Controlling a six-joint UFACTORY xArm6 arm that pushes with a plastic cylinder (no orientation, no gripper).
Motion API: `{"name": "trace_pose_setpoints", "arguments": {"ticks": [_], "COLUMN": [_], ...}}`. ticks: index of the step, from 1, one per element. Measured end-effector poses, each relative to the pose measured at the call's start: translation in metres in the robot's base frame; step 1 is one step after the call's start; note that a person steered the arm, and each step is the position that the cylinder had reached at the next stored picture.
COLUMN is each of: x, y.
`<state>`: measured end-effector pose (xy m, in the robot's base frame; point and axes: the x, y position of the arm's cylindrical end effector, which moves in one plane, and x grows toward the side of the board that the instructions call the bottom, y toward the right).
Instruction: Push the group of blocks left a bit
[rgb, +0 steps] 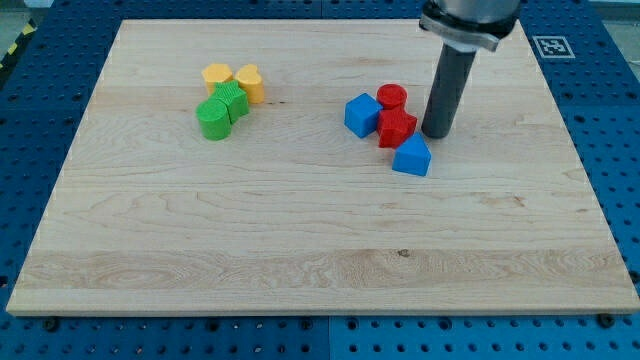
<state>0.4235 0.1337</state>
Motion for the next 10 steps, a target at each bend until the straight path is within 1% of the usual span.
{"name": "trace_pose_setpoints", "arguments": {"ticks": [1, 2, 3, 4, 5, 6, 8, 9, 10], "x": [0.020, 0.028, 0.026, -0.002, -0.018, -0.018, -0.018, -0.018, -0.016], "y": [-0.009, -0.003, 0.010, 0.011, 0.005, 0.004, -0.038, -0.049, -0.050]}}
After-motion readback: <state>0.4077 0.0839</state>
